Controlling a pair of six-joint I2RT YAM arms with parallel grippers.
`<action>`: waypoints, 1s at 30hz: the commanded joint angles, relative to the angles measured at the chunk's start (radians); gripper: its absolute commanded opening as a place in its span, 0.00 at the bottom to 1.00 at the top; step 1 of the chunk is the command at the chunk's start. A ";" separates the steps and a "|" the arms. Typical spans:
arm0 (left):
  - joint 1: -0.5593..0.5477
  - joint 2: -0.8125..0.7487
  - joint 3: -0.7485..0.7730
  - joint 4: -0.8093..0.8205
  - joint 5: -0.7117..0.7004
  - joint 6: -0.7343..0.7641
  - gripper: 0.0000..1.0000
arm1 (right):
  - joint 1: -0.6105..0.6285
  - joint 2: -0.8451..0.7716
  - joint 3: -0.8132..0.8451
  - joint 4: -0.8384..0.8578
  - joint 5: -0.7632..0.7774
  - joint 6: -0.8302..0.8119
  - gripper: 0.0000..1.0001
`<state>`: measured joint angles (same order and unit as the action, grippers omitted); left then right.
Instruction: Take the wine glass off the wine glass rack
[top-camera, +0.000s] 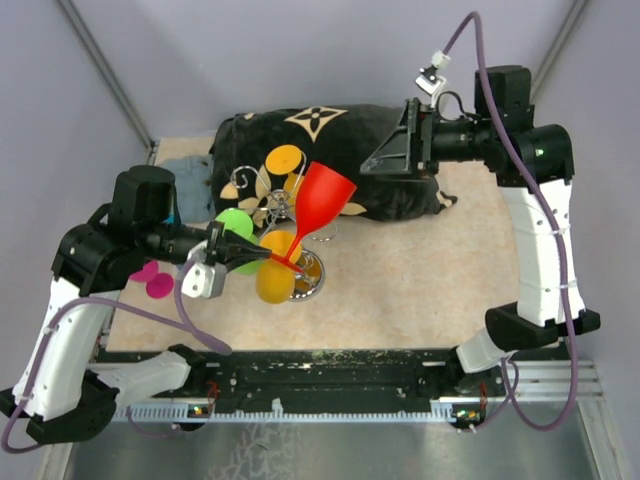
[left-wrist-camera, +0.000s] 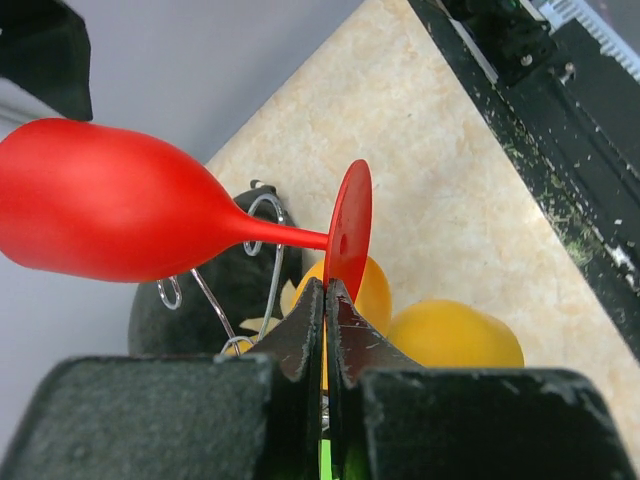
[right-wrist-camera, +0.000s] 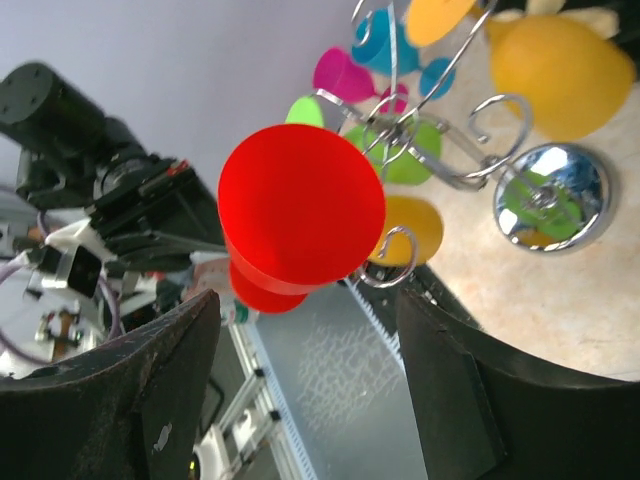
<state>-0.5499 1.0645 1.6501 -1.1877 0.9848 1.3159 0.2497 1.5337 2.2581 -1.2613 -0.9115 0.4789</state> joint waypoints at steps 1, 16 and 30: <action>-0.009 -0.040 -0.031 -0.097 0.025 0.251 0.00 | 0.057 -0.072 -0.018 0.055 -0.061 0.017 0.71; -0.018 -0.013 -0.026 -0.161 0.050 0.455 0.00 | 0.167 -0.110 -0.035 0.165 -0.078 0.091 0.70; -0.034 0.021 0.034 -0.160 0.048 0.435 0.00 | 0.358 -0.032 0.057 0.063 0.045 0.026 0.64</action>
<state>-0.5755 1.0790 1.6535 -1.3308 1.0065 1.7359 0.5598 1.4841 2.2673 -1.1786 -0.9096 0.5453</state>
